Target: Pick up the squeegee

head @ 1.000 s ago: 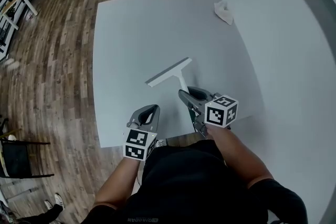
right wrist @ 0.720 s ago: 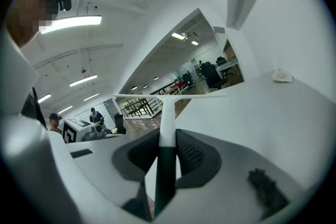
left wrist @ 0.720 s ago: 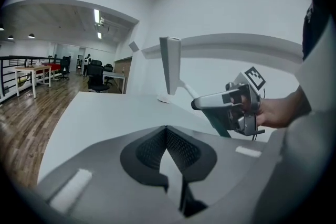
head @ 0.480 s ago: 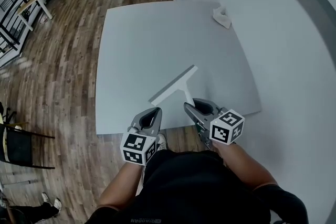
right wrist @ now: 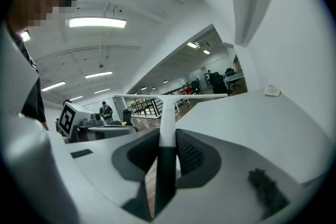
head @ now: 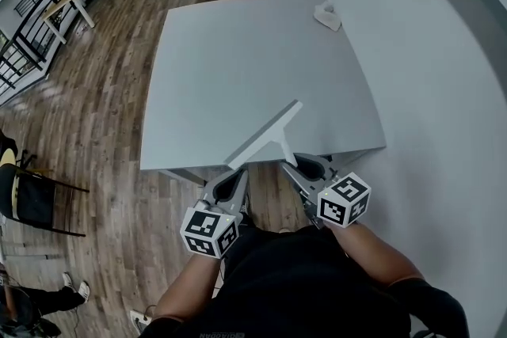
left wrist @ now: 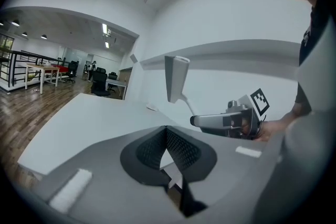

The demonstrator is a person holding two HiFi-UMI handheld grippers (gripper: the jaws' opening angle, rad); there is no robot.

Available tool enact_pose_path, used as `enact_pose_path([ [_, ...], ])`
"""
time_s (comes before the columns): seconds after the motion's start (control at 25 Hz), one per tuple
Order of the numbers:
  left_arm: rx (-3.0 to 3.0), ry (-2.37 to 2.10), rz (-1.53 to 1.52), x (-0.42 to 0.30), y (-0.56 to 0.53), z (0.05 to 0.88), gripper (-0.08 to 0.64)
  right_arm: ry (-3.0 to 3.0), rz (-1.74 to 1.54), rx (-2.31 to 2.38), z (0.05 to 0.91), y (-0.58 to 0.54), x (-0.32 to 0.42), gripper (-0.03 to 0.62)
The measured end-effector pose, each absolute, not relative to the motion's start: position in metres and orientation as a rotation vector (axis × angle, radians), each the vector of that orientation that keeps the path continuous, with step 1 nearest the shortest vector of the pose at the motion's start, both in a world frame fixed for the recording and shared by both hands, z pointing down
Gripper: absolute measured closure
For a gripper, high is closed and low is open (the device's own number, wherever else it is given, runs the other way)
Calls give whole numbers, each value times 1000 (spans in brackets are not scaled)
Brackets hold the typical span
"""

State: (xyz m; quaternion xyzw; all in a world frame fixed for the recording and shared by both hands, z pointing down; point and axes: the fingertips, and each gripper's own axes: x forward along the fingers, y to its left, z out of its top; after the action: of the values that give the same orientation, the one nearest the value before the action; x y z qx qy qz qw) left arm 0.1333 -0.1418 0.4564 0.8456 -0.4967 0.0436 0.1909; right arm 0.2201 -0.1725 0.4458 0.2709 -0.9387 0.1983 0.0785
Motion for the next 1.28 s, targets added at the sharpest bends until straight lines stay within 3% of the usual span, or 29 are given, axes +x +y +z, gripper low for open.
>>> enact_pose_path([
  [0.28, 2318, -1513, 148, 137, -73, 450, 552, -2838, 637, 741, 449, -121, 229, 495],
  [0.6, 2304, -1502, 140, 117, -75, 447, 552, -2871, 673, 751, 444, -117, 209, 495],
  [0.88, 2443, -1388, 220, 44, -50, 439, 552, -2849, 666, 903, 440, -83, 131, 495],
  [1.28, 2468, -1310, 277, 26, -49, 442, 552, -2849, 638, 981, 439, -78, 114, 495],
])
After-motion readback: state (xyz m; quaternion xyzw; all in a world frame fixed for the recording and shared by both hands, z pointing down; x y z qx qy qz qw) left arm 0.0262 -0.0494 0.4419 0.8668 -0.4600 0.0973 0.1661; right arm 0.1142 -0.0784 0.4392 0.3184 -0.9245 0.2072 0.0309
